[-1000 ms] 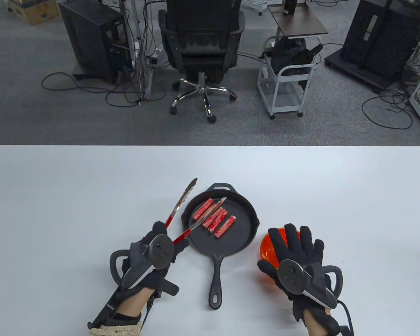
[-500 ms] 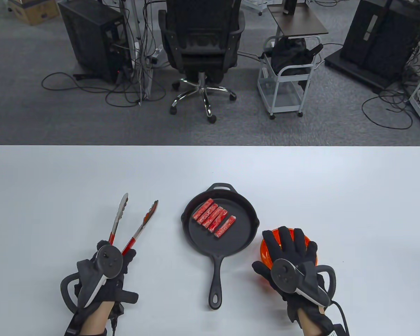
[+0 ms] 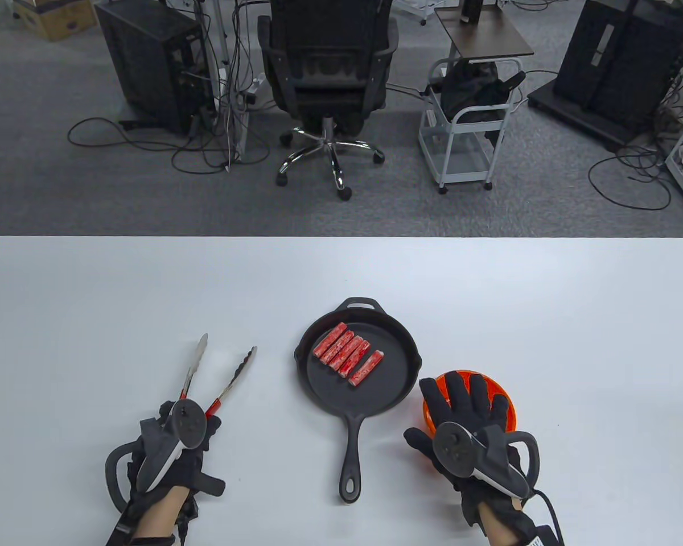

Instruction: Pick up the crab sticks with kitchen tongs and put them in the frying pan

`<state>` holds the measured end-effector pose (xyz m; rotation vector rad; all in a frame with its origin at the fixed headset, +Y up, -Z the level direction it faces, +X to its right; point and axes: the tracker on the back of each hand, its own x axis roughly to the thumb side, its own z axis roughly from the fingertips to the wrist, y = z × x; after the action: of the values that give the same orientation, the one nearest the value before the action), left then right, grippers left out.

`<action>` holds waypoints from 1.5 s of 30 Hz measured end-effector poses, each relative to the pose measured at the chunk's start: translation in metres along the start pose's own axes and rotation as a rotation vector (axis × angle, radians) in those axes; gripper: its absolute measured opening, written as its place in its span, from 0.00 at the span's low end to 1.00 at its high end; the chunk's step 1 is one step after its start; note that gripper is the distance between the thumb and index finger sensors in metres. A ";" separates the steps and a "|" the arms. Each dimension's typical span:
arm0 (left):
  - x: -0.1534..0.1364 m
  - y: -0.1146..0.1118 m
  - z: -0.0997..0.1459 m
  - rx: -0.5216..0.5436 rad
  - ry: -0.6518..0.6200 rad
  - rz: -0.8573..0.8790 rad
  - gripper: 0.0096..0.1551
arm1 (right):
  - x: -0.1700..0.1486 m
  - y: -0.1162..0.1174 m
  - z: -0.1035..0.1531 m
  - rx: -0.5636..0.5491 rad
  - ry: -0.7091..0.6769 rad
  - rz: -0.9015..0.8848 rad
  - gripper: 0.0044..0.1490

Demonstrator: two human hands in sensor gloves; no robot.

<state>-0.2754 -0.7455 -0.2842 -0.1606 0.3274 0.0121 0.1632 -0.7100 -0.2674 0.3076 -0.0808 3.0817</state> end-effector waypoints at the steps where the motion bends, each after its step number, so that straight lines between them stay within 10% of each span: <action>1: 0.000 -0.001 0.000 -0.005 0.001 -0.002 0.58 | 0.000 0.000 0.000 -0.002 0.001 -0.002 0.55; 31: 0.015 -0.014 0.003 -0.129 0.015 -0.167 0.56 | -0.004 -0.005 0.001 -0.075 0.017 -0.039 0.54; 45: 0.026 0.035 0.042 0.332 -0.437 0.043 0.52 | 0.003 0.001 0.000 -0.044 -0.002 -0.039 0.54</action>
<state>-0.2387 -0.7044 -0.2585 0.1786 -0.1057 0.0342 0.1602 -0.7108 -0.2667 0.3060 -0.1400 3.0361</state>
